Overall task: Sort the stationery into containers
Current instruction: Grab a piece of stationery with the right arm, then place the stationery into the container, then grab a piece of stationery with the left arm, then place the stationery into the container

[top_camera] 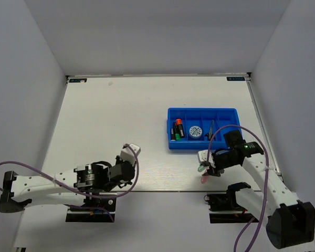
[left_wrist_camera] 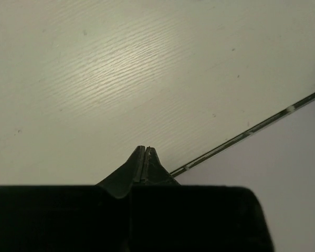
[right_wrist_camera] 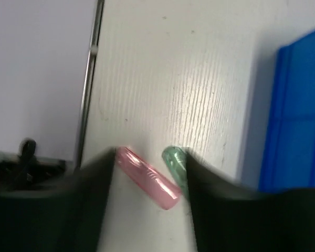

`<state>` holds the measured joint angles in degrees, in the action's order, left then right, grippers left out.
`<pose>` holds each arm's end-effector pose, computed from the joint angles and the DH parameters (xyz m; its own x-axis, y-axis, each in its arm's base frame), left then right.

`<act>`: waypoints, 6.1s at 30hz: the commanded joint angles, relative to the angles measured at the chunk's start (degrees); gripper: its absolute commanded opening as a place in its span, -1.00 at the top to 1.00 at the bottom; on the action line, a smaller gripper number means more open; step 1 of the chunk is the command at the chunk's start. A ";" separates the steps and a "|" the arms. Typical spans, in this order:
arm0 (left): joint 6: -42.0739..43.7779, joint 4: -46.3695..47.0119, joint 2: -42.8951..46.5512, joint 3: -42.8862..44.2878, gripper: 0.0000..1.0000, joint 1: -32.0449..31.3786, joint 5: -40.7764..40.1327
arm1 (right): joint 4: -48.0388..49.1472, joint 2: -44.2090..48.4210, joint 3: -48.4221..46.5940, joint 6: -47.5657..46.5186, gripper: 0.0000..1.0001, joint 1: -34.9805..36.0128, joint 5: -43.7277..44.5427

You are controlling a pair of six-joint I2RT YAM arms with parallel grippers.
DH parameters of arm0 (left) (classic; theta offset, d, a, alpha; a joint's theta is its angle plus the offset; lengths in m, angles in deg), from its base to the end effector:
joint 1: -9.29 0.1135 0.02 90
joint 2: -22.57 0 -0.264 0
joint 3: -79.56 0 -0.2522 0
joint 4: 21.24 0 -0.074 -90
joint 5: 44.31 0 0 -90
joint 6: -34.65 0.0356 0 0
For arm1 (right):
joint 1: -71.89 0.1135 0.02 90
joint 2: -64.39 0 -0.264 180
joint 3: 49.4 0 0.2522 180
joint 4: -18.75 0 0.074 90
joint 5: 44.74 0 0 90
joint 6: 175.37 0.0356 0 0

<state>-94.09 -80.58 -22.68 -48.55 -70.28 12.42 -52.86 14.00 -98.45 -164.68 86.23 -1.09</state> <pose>0.0459 -0.1416 0.2476 -0.5892 0.3109 -0.7458 0.5043 0.8626 -0.0388 0.1222 0.0578 0.2167 0.1982 -0.6494 -0.7342 -0.9800 -0.1184 -0.1598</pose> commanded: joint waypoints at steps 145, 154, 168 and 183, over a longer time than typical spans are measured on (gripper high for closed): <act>16.24 23.44 -83.41 40.09 0.43 -2.96 12.10 | 33.76 -8.32 -13.67 82.91 -0.33 -22.43 44.59; 17.90 21.42 -71.58 38.60 1.00 -1.64 11.39 | 33.85 -6.74 -12.96 79.75 -0.81 -23.23 42.04; 16.69 32.02 -62.93 51.69 1.00 12.14 30.07 | 41.59 2.14 -7.16 86.07 1.00 -24.28 56.27; -4.75 43.37 -92.29 84.46 1.00 22.79 51.55 | 44.13 4.07 -4.44 86.60 0.99 -26.03 55.40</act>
<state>-92.83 -40.19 -113.67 31.84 -48.79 57.99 -12.36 16.86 -103.45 -79.22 61.12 53.27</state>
